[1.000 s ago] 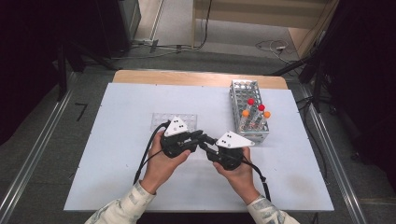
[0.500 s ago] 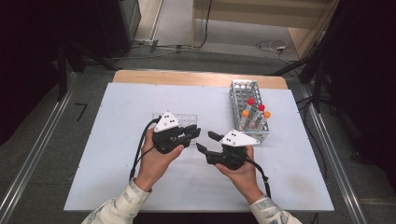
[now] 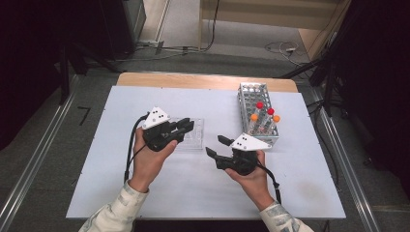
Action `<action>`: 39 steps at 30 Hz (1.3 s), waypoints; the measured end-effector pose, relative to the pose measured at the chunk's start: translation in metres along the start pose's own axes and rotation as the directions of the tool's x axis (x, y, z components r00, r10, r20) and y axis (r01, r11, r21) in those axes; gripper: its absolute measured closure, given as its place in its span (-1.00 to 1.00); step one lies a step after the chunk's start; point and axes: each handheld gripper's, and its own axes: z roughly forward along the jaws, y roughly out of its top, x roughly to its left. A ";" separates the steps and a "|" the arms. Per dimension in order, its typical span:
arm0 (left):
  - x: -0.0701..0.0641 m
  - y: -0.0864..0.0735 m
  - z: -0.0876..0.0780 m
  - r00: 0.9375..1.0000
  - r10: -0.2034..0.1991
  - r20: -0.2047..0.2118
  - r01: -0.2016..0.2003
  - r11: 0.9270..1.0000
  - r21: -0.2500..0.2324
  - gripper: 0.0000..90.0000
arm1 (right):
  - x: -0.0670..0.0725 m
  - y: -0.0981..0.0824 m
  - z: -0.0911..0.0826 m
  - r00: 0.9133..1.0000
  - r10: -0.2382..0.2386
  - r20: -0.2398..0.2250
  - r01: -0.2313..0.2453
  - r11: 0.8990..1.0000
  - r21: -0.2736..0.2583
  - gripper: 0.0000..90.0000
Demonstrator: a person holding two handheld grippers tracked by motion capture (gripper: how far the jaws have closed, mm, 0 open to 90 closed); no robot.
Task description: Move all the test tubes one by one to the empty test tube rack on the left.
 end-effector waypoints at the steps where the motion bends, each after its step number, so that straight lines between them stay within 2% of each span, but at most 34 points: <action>1: 0.002 0.000 0.000 1.000 -0.004 -0.006 0.004 1.000 -0.002 0.72 | 0.000 0.000 0.000 1.000 -0.002 0.002 0.002 1.000 -0.003 -0.18; 9: 0.008 0.006 0.002 1.000 -0.016 -0.026 0.016 1.000 -0.027 0.72 | -0.002 0.001 -0.002 1.000 0.003 0.008 -0.003 1.000 -0.004 -0.18; 12: 0.009 0.008 0.003 0.999 -0.009 -0.038 0.008 0.999 -0.035 0.72 | -0.003 0.001 -0.003 1.000 0.008 0.010 -0.008 1.000 -0.009 -0.17; 16: 0.013 0.008 0.007 0.999 -0.016 -0.051 0.015 0.999 -0.037 0.73 | -0.005 0.001 -0.005 1.000 0.010 0.014 -0.010 1.000 -0.011 -0.17; 22: 0.014 0.007 0.013 0.998 -0.004 -0.068 0.003 1.000 -0.027 0.73 | -0.006 0.001 -0.005 1.000 0.014 0.017 -0.014 1.000 -0.011 -0.17; 30: 0.006 -0.001 0.023 0.994 0.057 -0.097 -0.056 0.998 0.012 0.72 | -0.006 0.001 -0.005 1.000 0.018 0.022 -0.017 1.000 -0.009 -0.17; 34: 0.003 -0.012 0.031 0.988 0.099 -0.122 -0.094 0.994 0.047 0.72 | -0.005 0.001 -0.005 1.000 0.015 0.024 -0.015 1.000 -0.009 -0.17; 39: 0.000 -0.021 0.038 0.983 0.127 -0.133 -0.117 0.989 0.086 0.72 | -0.005 0.000 -0.005 1.000 0.013 0.026 -0.013 1.000 -0.006 -0.17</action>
